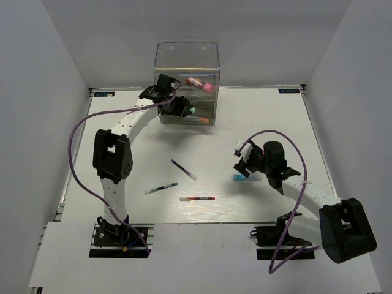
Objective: Sort the stationery into containers
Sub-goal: Place the pen in the drawer, then pick up the pen from the center of the board.
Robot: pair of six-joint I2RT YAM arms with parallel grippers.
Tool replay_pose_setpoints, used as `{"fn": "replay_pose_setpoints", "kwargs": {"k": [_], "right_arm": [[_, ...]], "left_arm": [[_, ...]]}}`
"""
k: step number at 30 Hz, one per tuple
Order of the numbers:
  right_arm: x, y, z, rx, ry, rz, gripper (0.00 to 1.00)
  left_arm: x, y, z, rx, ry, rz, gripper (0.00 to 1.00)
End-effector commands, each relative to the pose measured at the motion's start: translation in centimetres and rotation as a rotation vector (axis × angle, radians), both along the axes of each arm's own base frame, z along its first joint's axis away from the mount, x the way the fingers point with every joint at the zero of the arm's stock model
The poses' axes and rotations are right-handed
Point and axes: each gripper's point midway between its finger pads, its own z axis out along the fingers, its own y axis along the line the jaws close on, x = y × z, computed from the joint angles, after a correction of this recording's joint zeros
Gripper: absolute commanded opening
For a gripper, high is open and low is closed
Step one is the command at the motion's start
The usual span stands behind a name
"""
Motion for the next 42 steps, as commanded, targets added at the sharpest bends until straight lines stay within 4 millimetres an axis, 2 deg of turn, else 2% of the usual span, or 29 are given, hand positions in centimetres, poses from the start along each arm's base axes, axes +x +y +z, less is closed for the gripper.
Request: {"fn": "replay_pose_setpoints", "kwargs": {"k": [1, 4, 5, 8, 13, 16, 19, 21, 23, 25, 26, 27, 28, 29, 31, 33, 34, 35, 36, 37, 38, 39, 40, 41, 42], "right_arm": [[-0.1, -0.6, -0.2, -0.025, 0.010, -0.003, 0.80], [-0.4, -0.3, -0.5, -0.043, 0.029, 0.043, 0.80], [-1.0, -0.6, -1.4, -0.061, 0.071, 0.057, 0.80], [-1.5, -0.6, -2.2, -0.086, 0.101, 0.092, 0.80], [-1.7, -0.5, -2.9, -0.105, 0.137, 0.120, 0.80], [-1.4, -0.5, -3.3, -0.122, 0.143, 0.132, 0.80], [-1.2, -0.6, -3.9, -0.138, 0.164, 0.144, 0.80], [-1.5, -0.6, -4.5, -0.155, 0.195, 0.165, 0.78], [-1.7, -0.5, -5.1, -0.160, 0.226, 0.185, 0.77], [-2.2, -0.6, -5.7, -0.170, 0.264, 0.202, 0.75], [-1.7, -0.3, -5.3, -0.161, 0.259, 0.211, 0.75], [-1.7, -0.3, -5.4, -0.162, 0.267, 0.210, 0.74], [-1.9, -0.3, -5.6, -0.163, 0.281, 0.213, 0.74], [-1.5, -0.3, -5.2, -0.158, 0.275, 0.205, 0.74], [-0.9, -0.2, -4.6, -0.137, 0.260, 0.178, 0.74], [-0.2, 0.1, -3.2, -0.115, 0.227, 0.172, 0.74], [0.2, 0.2, -2.4, -0.102, 0.217, 0.166, 0.74], [-0.4, 0.2, -2.5, -0.105, 0.240, 0.181, 0.74], [-0.5, 0.9, -1.1, -0.077, 0.220, 0.222, 0.74], [-1.8, 0.6, -1.6, -0.094, 0.265, 0.255, 0.74], [-2.3, 0.7, -1.4, -0.109, 0.245, 0.307, 0.75], [-2.7, 1.2, -0.6, -0.101, 0.208, 0.387, 0.75], [-3.3, 1.3, -0.5, -0.106, 0.202, 0.425, 0.75], [-5.1, 0.9, -1.0, -0.136, 0.217, 0.510, 0.75], [-5.6, 0.9, -0.8, -0.137, 0.213, 0.539, 0.75]], "left_arm": [[0.9, 0.1, 1.7, 0.004, -0.035, 0.026, 0.20], [1.0, 0.1, 1.2, 0.008, -0.026, 0.026, 0.36], [1.0, 0.1, 1.2, 0.008, -0.026, 0.026, 0.43], [1.5, -0.1, 1.6, 0.000, -0.043, 0.027, 0.55], [1.4, -0.6, 2.6, -0.031, -0.061, 0.007, 0.68], [0.8, -0.9, 4.0, -0.060, -0.079, -0.011, 0.70], [-0.1, -1.1, 4.5, -0.084, -0.097, -0.043, 0.71], [-1.0, -1.0, 5.4, -0.079, -0.141, -0.082, 0.71], [-2.2, -0.7, 4.8, -0.048, -0.147, -0.129, 0.71], [-3.0, -0.5, 6.0, -0.043, -0.201, -0.166, 0.72], [-3.8, -0.1, 4.8, -0.026, -0.183, -0.177, 0.72], [-4.2, 0.0, 4.9, -0.020, -0.205, -0.190, 0.72], [-4.8, 0.2, 5.9, -0.028, -0.233, -0.189, 0.72], [-5.7, 0.6, 4.5, -0.013, -0.215, -0.199, 0.72], [-6.6, 1.4, 4.3, 0.024, -0.241, -0.210, 0.73], [-7.2, 1.8, 4.3, 0.046, -0.265, -0.223, 0.75], [-7.5, 2.2, 3.6, 0.076, -0.287, -0.245, 0.75], [-7.7, 2.3, 3.6, 0.087, -0.308, -0.260, 0.77], [-8.2, 2.5, 4.3, 0.094, -0.342, -0.272, 0.78], [-8.8, 2.8, 3.3, 0.123, -0.360, -0.305, 0.78], [-9.3, 3.0, 3.1, 0.135, -0.380, -0.319, 0.81], [-9.8, 3.5, 3.9, 0.144, -0.418, -0.317, 0.82], [-10.7, 3.8, 2.3, 0.147, -0.405, -0.319, 0.83], [-11.0, 4.5, 1.9, 0.149, -0.408, -0.305, 0.85], [-12.1, 5.0, 0.0, 0.156, -0.375, -0.309, 0.85]]}}
